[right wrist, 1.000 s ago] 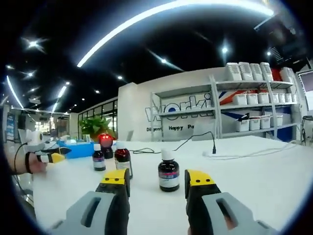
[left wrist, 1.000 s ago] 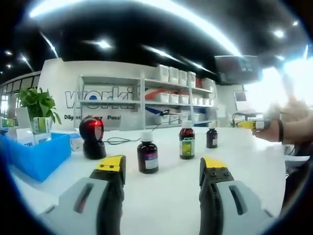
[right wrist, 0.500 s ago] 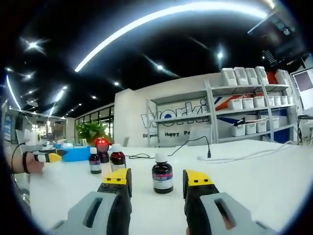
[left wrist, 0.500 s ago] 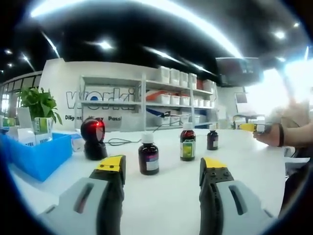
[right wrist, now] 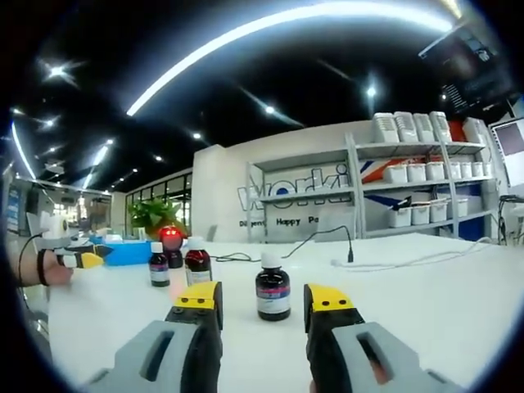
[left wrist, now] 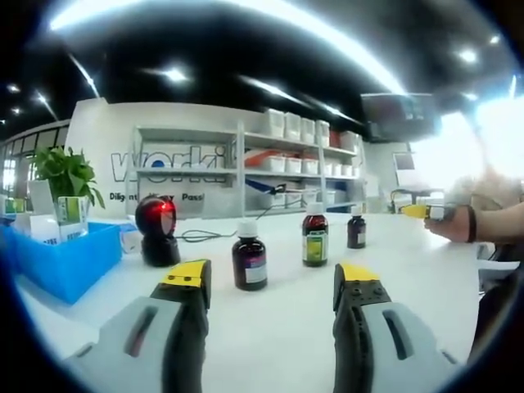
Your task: Rotate the medicine bottle to make it face forward pick up the medicine bottle inspect the drug traceability code place the medicine on the table
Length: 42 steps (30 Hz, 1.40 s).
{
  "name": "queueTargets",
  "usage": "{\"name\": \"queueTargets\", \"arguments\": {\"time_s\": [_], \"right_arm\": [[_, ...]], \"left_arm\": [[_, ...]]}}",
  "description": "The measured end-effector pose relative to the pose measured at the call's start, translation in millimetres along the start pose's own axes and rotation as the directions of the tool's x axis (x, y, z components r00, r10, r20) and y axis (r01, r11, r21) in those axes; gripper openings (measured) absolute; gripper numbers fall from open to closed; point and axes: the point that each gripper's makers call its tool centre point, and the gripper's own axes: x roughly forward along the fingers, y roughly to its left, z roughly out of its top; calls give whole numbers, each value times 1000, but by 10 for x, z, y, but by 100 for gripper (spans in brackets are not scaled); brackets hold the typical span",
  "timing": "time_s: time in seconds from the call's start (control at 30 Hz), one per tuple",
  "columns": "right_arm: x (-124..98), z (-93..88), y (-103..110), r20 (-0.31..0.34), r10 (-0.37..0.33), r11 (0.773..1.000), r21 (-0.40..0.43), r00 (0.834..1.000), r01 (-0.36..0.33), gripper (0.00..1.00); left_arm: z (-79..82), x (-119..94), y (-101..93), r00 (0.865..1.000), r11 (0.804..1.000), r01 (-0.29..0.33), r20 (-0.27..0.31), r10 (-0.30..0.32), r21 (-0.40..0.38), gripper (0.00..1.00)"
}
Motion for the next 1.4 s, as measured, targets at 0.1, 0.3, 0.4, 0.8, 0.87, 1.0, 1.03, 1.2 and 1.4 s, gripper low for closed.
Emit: {"name": "queueTargets", "arguments": {"time_s": [0.1, 0.3, 0.4, 0.8, 0.87, 1.0, 1.03, 1.2, 1.4], "right_arm": [[0, -2, 5, -1, 5, 1000, -2, 1000, -5, 35], [-3, 4, -2, 2, 3, 1000, 0, 1000, -3, 35], [-1, -4, 0, -2, 4, 1000, -5, 1000, -4, 35], [0, -24, 1, -10, 8, 1000, -5, 1000, -8, 35], [1, -44, 6, -20, 10, 1000, -13, 1000, -10, 34], [8, -67, 30, -31, 14, 1000, -27, 999, -15, 34], [9, -73, 29, -35, 14, 999, -29, 999, -15, 34], [8, -71, 16, -33, 8, 1000, -26, 999, -9, 34], [0, -61, 16, -28, 7, 1000, -24, 1000, -8, 34]], "left_arm": [[5, -1, 6, 1000, 1000, -3, 2, 3, -2, 51], [5, 0, 12, 1000, 1000, -6, 2, 6, 1, 51], [1, 3, 27, 1000, 1000, -7, 1, 7, 0, 51], [-9, 11, 6, 1000, 1000, 1, -4, -1, 7, 51], [-5, 9, 6, 1000, 1000, 0, -3, 0, 8, 51], [15, 1, 20, 1000, 1000, -3, 8, 3, 0, 51], [19, 2, 24, 1000, 1000, -3, 10, 3, -2, 51], [36, 2, 34, 1000, 1000, -7, 15, 7, -7, 51], [48, 2, 24, 1000, 1000, -4, 22, 4, -8, 51]]}}
